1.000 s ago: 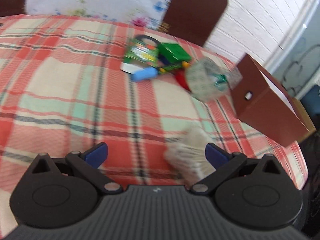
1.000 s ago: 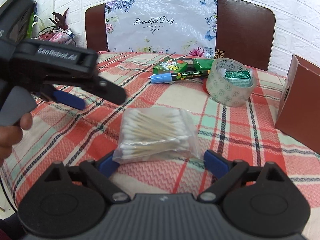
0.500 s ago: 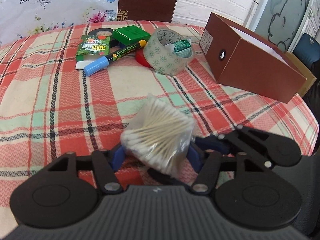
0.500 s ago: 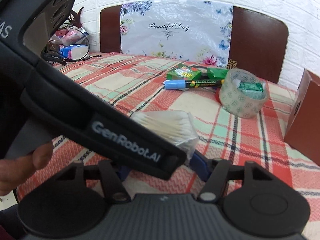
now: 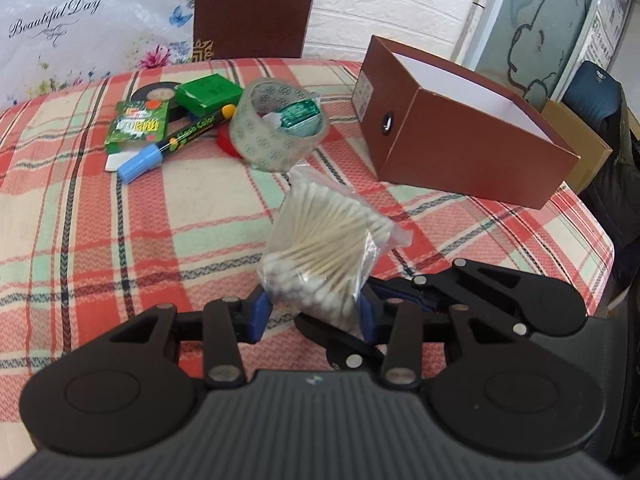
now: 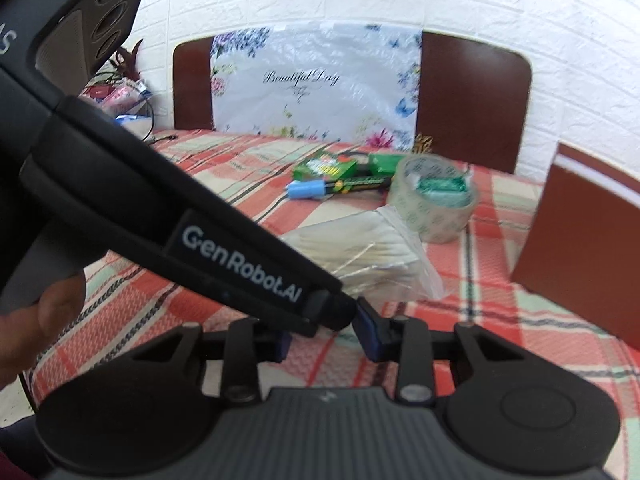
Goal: Organize objects
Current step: 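Carry the swab bag over the brown box and open the left tool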
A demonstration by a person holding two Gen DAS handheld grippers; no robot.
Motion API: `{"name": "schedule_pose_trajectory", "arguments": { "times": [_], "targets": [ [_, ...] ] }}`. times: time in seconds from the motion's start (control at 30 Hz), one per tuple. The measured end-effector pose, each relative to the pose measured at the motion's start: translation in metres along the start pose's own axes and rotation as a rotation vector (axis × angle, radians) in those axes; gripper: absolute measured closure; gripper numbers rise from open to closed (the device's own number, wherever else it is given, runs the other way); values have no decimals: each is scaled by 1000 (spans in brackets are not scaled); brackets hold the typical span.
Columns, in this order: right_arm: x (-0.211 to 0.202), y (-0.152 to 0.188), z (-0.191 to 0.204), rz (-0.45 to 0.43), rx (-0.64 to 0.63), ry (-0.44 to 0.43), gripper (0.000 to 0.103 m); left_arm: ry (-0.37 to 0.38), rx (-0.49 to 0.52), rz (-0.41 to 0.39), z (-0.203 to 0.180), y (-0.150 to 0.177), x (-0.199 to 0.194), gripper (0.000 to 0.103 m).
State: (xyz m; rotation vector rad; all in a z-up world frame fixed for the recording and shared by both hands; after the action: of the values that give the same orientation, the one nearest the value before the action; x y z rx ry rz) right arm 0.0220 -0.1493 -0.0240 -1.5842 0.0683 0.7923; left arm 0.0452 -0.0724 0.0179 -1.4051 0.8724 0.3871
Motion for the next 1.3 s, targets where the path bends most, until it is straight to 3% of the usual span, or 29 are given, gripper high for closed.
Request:
{"name": "schedule_pose_trajectory", "arguments": {
  "times": [0.17, 0.43, 0.83, 1.07, 1.17, 1.23, 1.3],
  "targets": [
    [-2, -1, -7, -9, 13, 6, 70, -6, 8, 5, -7, -6, 0, 57],
    [-29, -24, -28, -134, -35, 104, 70, 7, 71, -97, -39, -51, -16, 58],
    [-81, -53, -136, -262, 20, 364, 70, 94, 255, -244, -150, -123, 5, 58],
    [-80, -51, -207, -241, 88, 463, 68, 111, 314, -216, -198, -149, 51, 54],
    [-69, -46, -232, -202, 140, 472, 55, 65, 309, -158, -205, -150, 76, 48],
    [-71, -41, -239, -228, 171, 479, 45, 48, 299, -135, -203, -149, 83, 47],
    [-75, -37, -244, -253, 188, 469, 43, 40, 300, -132, -199, -144, 83, 44]
  ]
}}
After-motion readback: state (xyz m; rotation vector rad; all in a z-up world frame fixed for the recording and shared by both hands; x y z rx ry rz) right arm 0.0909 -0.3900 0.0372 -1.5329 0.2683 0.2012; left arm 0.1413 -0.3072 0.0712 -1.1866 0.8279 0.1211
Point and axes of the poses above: each gripper's, at about its wrist camera, not at the fingertips, and x roughly the way its jaws point, z to its left, y to its underside, the point moved 3 cm from there along x, roughly the way its jaws point, and after that the axes turned 10 degrees about -y, right-handed, at the moved point
